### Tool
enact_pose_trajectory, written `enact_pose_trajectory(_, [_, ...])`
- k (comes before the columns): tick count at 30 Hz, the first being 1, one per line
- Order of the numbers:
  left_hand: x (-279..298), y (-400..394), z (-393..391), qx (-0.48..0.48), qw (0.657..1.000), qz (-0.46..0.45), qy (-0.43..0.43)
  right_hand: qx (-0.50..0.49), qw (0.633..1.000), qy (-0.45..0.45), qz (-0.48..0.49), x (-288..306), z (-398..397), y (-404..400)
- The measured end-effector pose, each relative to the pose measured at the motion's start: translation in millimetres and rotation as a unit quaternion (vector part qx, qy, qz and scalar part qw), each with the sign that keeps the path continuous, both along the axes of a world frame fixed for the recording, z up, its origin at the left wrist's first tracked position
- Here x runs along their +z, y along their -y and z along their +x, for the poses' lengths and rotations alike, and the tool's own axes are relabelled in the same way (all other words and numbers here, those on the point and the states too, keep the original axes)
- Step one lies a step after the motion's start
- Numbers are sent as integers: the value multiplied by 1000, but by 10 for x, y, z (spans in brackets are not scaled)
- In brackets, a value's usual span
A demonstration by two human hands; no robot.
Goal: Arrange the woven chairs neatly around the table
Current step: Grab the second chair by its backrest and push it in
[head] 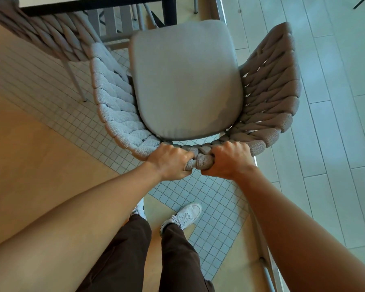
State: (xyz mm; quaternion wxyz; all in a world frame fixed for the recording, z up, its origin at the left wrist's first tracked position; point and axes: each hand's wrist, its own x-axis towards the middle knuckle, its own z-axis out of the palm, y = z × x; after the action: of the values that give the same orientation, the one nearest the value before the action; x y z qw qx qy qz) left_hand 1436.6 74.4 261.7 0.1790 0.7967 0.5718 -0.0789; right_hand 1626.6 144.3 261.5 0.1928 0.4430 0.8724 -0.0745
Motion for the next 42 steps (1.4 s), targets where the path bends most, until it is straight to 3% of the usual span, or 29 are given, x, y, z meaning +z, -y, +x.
enact_pose_trajectory(21, [92,78,109,103,994,-44,-14,16,998,22,-56,149,23,56])
enact_pose_trajectory(25, [154,85,62,97,993,-66,-10,21,993,22,-110,266,1,42])
enact_pose_trajectory(37, [496,439,-677,86,994,-57,-24,76,985,63,-140,758,-350,159])
enact_pose_trajectory(42, [642,532,-1063,104,993,-44,-22,66,992,13,-107,950,-806,304])
